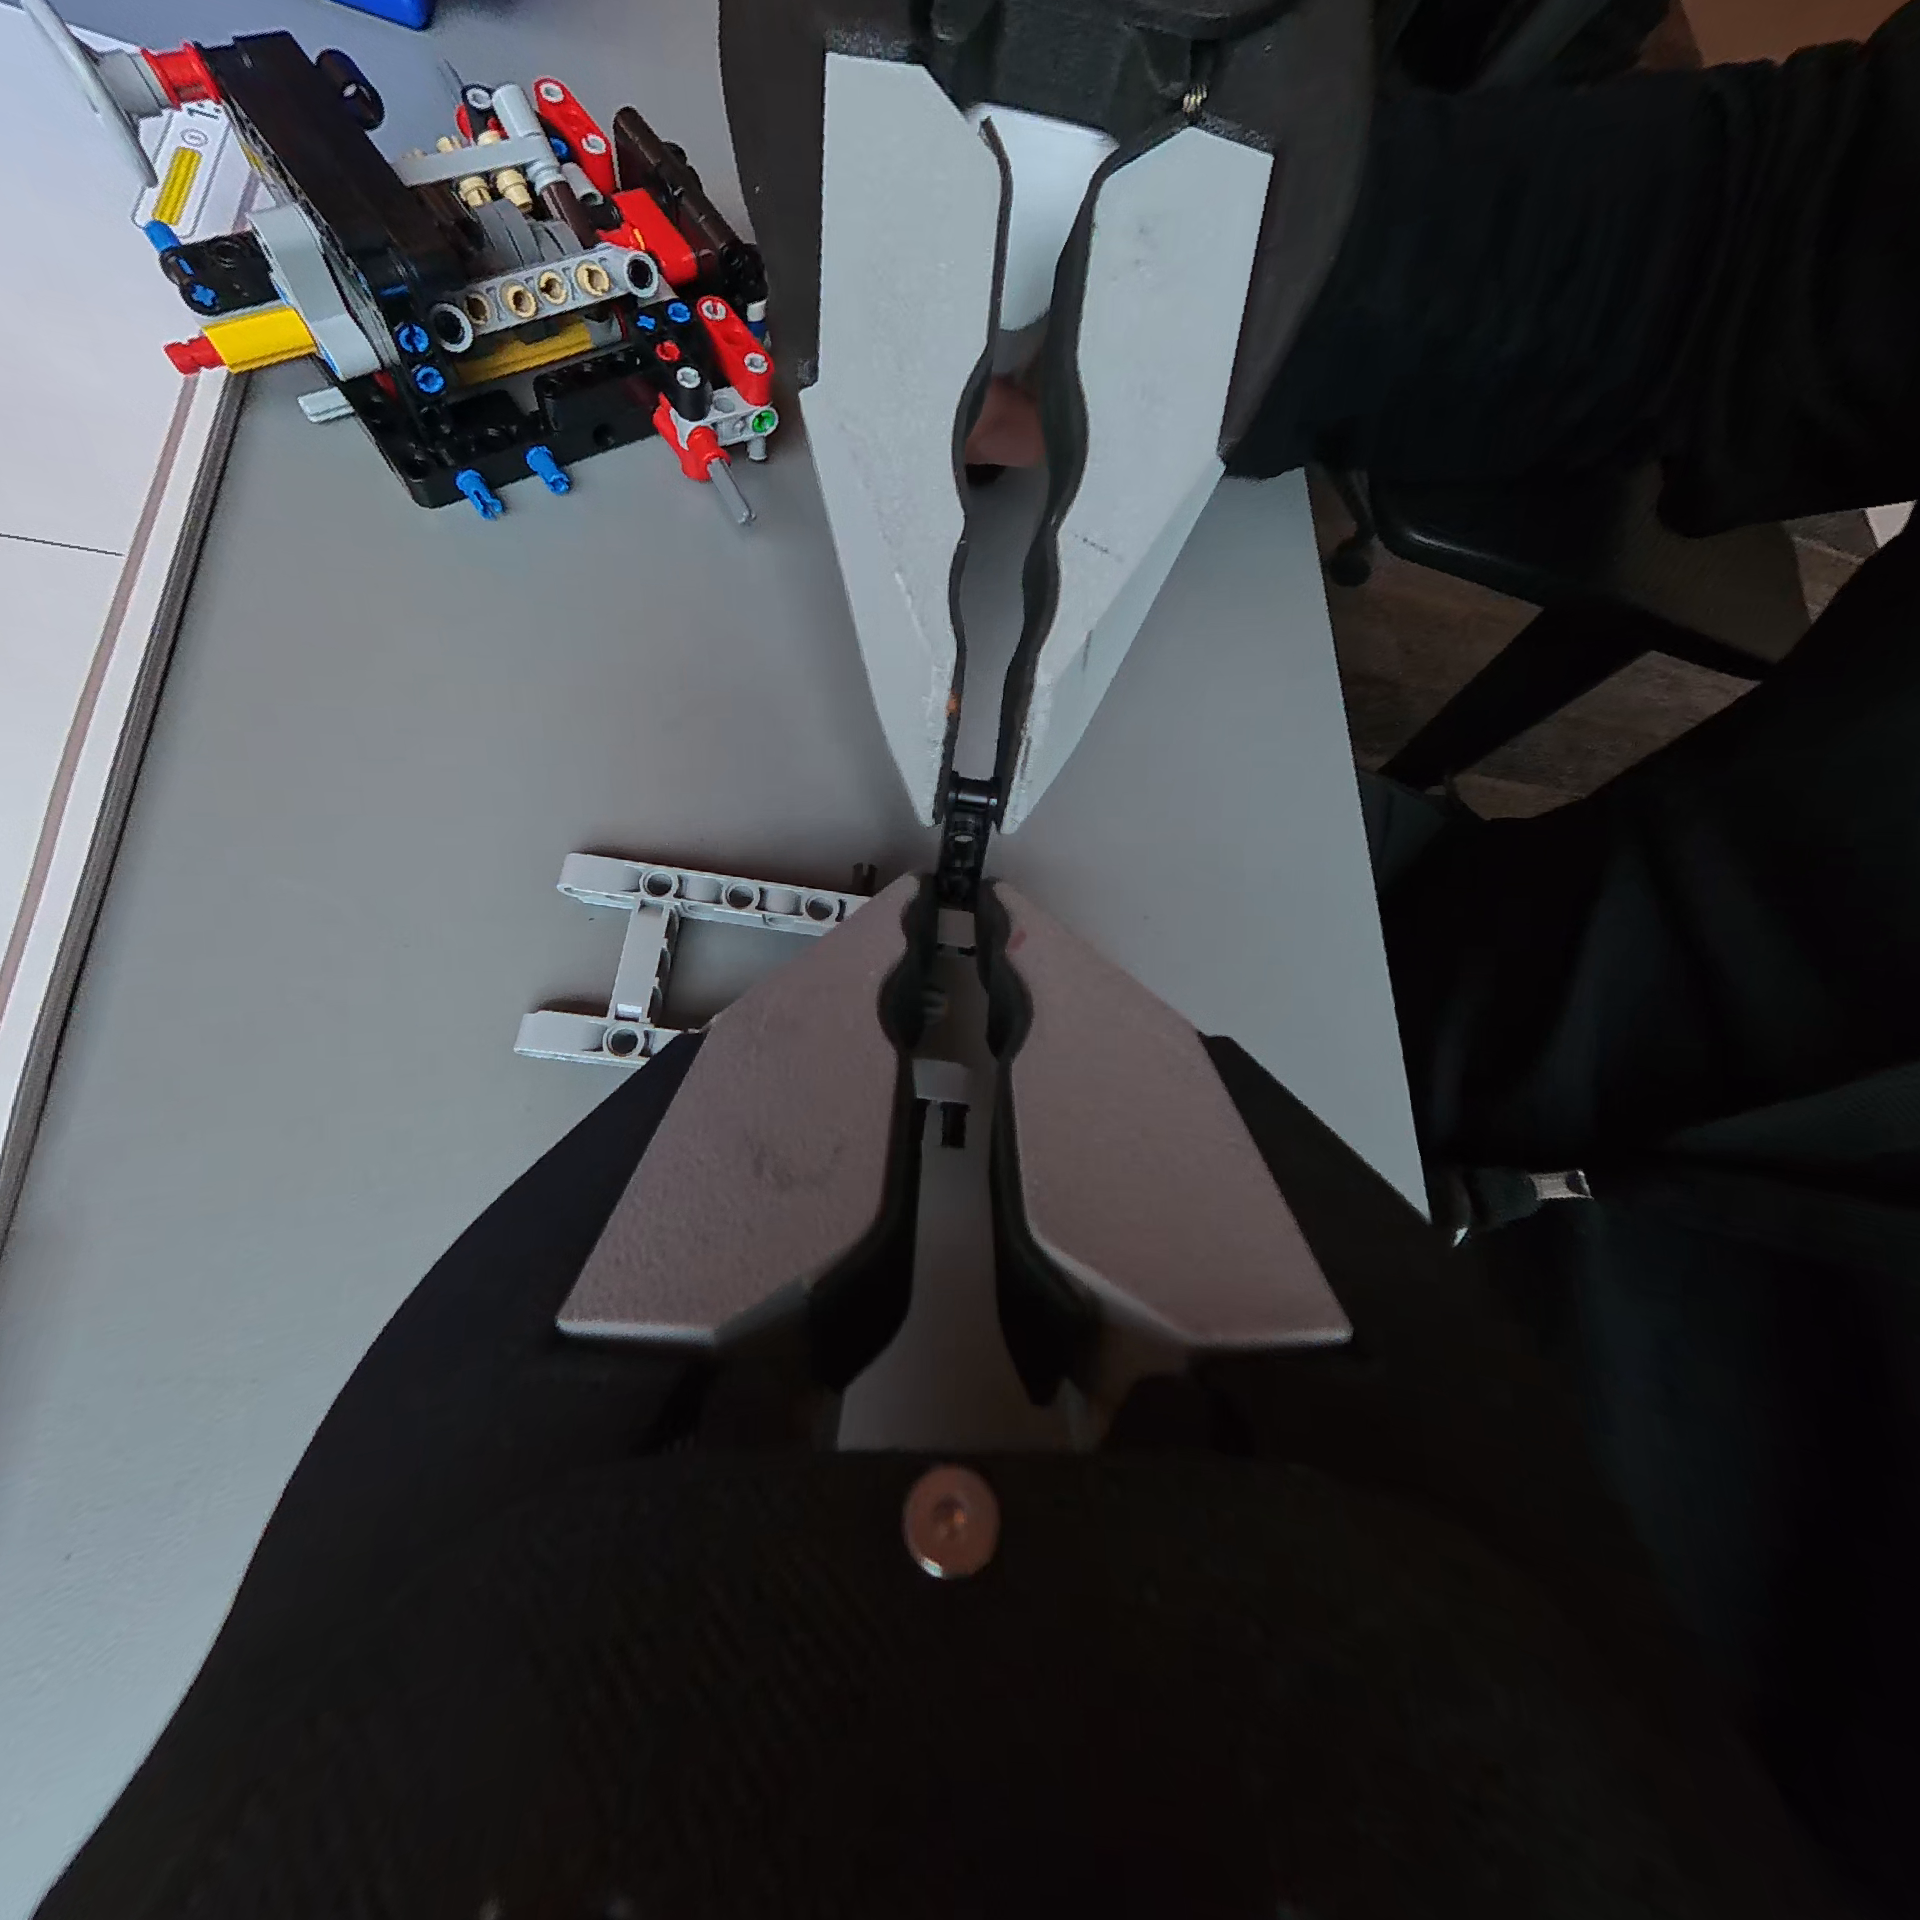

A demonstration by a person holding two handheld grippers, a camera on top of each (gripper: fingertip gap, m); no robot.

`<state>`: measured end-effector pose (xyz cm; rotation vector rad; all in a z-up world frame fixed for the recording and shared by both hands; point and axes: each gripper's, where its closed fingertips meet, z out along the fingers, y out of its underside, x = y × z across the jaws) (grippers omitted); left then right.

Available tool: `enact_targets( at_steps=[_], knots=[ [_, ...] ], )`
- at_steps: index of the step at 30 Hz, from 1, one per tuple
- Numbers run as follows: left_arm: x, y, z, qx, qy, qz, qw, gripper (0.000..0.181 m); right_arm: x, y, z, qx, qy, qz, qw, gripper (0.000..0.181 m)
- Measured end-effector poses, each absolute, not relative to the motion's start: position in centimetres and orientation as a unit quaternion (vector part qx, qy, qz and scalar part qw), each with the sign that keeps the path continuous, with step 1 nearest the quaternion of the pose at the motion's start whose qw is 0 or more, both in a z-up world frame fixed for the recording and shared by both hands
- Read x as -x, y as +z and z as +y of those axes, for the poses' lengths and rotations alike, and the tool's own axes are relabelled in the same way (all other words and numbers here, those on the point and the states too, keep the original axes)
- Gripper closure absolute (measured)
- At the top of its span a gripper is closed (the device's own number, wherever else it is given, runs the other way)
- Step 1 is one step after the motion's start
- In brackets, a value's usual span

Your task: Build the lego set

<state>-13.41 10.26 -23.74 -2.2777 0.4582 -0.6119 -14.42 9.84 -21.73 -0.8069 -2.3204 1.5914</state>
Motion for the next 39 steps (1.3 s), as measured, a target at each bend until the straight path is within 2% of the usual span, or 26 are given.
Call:
enact_targets(
  at_steps=[24, 30, 36, 39],
  knots=[
    [13.3, -24.5, 10.2, 0.892, -0.221, 0.186, 0.347, 0.177, 14.1, -23.1, 9.9, 0.264, 0.476, -0.830, 0.120, 0.177],
    [14.7, -24.6, 9.9, 0.905, -0.165, 0.208, 0.334, 0.154, 13.9, -23.6, 11.6, 0.285, 0.449, -0.839, 0.116, 0.177],
    [16.7, -23.9, 10.2, 0.908, -0.103, 0.210, 0.349, 0.160, 14.6, -25.1, 13.0, 0.307, 0.416, -0.846, 0.130, 0.176],
    [18.2, -24.0, 10.2, 0.915, -0.098, 0.190, 0.342, 0.152, 15.2, -25.9, 13.3, 0.318, 0.400, -0.849, 0.139, 0.176]
  ],
)
